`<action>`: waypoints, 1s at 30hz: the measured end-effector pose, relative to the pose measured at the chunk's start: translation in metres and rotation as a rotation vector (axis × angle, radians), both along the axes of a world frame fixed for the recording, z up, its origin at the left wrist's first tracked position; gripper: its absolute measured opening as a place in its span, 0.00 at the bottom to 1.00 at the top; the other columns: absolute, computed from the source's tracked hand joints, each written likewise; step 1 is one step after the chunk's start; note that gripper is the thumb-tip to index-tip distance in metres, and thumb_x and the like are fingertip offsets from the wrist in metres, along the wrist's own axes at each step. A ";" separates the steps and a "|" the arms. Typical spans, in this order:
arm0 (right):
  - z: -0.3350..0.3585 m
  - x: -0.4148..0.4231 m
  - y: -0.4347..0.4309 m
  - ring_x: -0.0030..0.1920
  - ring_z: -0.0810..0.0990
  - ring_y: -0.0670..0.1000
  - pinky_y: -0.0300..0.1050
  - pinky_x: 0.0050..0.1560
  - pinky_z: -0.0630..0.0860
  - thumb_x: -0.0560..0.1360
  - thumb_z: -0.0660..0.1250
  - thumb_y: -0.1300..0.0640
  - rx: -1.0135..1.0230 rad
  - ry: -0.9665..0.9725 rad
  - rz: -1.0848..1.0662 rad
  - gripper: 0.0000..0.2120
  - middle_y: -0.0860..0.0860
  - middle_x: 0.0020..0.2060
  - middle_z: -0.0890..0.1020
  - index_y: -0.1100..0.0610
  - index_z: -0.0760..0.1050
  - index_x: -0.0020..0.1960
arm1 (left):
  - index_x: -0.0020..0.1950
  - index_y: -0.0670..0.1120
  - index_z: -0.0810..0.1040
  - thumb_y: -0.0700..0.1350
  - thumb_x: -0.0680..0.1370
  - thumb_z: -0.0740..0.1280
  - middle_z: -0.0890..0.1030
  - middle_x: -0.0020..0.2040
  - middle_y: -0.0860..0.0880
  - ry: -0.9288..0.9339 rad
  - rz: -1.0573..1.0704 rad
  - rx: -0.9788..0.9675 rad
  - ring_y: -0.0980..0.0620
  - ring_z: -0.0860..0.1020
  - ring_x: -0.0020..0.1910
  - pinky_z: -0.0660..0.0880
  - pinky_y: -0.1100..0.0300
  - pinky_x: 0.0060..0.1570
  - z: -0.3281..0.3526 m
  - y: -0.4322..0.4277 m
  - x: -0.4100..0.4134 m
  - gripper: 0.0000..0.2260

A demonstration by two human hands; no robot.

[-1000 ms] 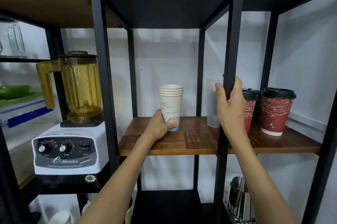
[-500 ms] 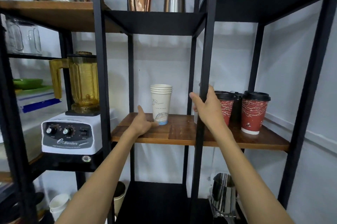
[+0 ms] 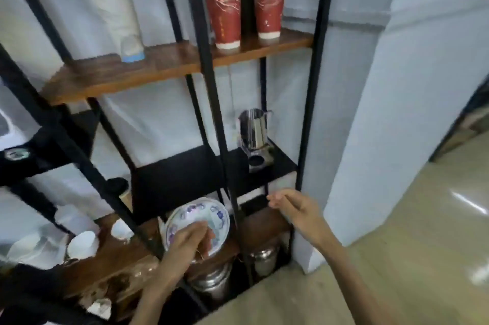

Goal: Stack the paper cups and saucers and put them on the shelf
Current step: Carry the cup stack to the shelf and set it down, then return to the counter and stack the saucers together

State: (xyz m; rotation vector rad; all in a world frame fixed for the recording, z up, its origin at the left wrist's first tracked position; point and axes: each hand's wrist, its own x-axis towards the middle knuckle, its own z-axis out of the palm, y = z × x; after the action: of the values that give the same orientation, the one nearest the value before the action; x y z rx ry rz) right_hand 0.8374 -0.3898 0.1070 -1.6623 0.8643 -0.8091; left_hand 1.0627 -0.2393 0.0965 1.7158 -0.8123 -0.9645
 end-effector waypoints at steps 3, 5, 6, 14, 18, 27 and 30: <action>-0.049 -0.053 0.074 0.40 0.82 0.34 0.27 0.46 0.74 0.82 0.62 0.64 0.195 0.022 -0.224 0.10 0.50 0.42 0.83 0.65 0.81 0.52 | 0.46 0.45 0.80 0.44 0.83 0.60 0.82 0.32 0.49 0.021 -0.234 0.223 0.52 0.78 0.32 0.74 0.65 0.31 -0.042 0.007 -0.035 0.11; -0.074 -0.084 0.131 0.41 0.81 0.38 0.30 0.46 0.74 0.82 0.62 0.61 0.314 -0.006 -0.423 0.10 0.47 0.41 0.83 0.65 0.81 0.53 | 0.48 0.47 0.78 0.46 0.84 0.56 0.80 0.37 0.46 0.067 -0.422 0.353 0.51 0.78 0.34 0.73 0.60 0.34 -0.059 0.016 -0.070 0.12; -0.082 -0.098 0.160 0.42 0.82 0.41 0.32 0.46 0.75 0.81 0.63 0.60 0.343 -0.016 -0.528 0.10 0.47 0.41 0.83 0.64 0.81 0.53 | 0.48 0.47 0.78 0.48 0.85 0.56 0.80 0.40 0.44 0.067 -0.514 0.390 0.50 0.77 0.36 0.72 0.58 0.36 -0.066 0.023 -0.088 0.13; -0.121 -0.178 0.395 0.43 0.82 0.48 0.38 0.48 0.76 0.81 0.63 0.62 0.536 -0.040 -1.224 0.08 0.53 0.44 0.84 0.55 0.80 0.55 | 0.53 0.59 0.78 0.51 0.82 0.61 0.84 0.49 0.54 -0.192 -1.349 0.413 0.58 0.83 0.46 0.78 0.61 0.52 -0.104 0.072 -0.223 0.06; -0.123 -0.191 0.502 0.44 0.83 0.44 0.30 0.47 0.77 0.81 0.63 0.62 0.606 -0.001 -1.540 0.10 0.52 0.44 0.85 0.54 0.81 0.56 | 0.52 0.55 0.77 0.46 0.83 0.61 0.82 0.47 0.53 -0.185 -1.589 0.331 0.54 0.82 0.47 0.77 0.70 0.45 -0.104 0.099 -0.309 0.07; -0.131 -0.234 0.681 0.44 0.83 0.44 0.40 0.50 0.76 0.81 0.63 0.62 0.736 -0.048 -1.836 0.11 0.51 0.44 0.85 0.50 0.81 0.54 | 0.55 0.48 0.78 0.39 0.82 0.61 0.83 0.47 0.49 -0.094 -1.850 0.113 0.58 0.82 0.40 0.78 0.69 0.43 -0.101 0.222 -0.499 0.07; -0.129 -0.294 0.702 0.45 0.83 0.45 0.40 0.51 0.76 0.81 0.62 0.63 0.702 -0.038 -1.816 0.12 0.50 0.44 0.85 0.51 0.82 0.54 | 0.51 0.55 0.79 0.41 0.81 0.62 0.83 0.48 0.51 -0.114 -1.856 0.140 0.59 0.83 0.42 0.79 0.63 0.49 -0.115 0.253 -0.523 0.09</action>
State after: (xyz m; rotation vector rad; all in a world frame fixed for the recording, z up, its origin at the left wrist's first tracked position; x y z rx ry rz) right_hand 0.5433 0.3119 -0.0223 0.1341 2.2659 -1.3555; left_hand 0.5395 0.0138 -0.0182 0.6716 -2.5356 -2.0275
